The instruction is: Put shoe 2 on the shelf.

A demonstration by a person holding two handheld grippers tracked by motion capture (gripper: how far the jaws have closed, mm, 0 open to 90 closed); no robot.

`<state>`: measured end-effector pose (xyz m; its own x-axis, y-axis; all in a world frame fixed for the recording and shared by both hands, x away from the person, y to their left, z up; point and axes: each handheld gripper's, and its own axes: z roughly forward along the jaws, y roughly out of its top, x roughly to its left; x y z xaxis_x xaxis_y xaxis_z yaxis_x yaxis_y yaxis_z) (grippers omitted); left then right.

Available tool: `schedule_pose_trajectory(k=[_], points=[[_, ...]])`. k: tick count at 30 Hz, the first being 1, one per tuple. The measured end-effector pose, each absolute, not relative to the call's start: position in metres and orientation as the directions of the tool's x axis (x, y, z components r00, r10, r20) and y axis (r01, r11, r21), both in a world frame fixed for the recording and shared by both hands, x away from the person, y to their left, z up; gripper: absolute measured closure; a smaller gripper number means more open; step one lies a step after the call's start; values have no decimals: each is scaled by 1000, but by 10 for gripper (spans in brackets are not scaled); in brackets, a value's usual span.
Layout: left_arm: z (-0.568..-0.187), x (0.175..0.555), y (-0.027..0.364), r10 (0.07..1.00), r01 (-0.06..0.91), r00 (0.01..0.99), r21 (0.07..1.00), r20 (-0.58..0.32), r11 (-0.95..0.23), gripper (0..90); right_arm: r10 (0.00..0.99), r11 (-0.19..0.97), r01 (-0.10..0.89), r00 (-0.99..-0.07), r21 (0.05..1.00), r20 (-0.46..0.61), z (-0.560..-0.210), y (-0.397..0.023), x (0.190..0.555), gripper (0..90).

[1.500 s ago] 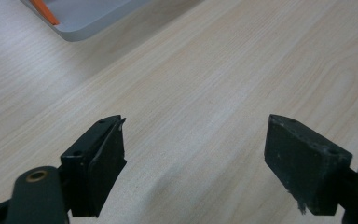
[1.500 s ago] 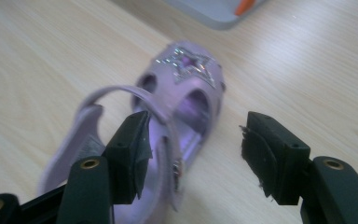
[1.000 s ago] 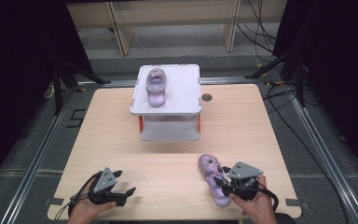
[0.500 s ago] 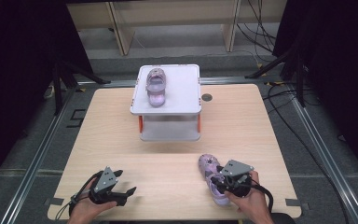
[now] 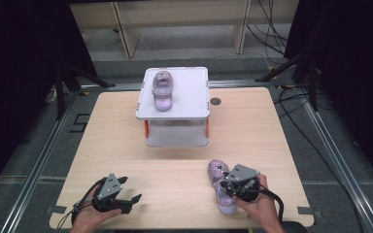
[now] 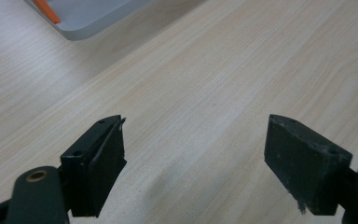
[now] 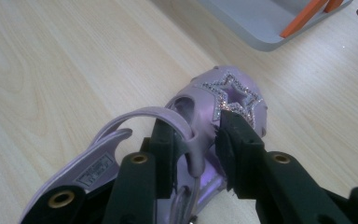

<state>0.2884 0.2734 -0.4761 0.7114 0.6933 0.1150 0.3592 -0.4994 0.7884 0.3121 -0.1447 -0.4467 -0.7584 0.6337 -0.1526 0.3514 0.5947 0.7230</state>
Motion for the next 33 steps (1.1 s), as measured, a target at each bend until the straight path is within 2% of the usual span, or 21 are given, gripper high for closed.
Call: schedule_pose_trajectory(k=[16,26,33], points=[[-475,287,273,693,364,715,794,97,-487,199,615,615,347,-773,708,-154,-434,-146,316,821],[-475,288,275,690,360,716,787,112,-501,199,629,534,396,-777,747,-38,-424,-151,322,832],[-475,287,276,694,358,711,792,112,-494,199,623,529,381,-781,758,-42,-409,-149,336,830]])
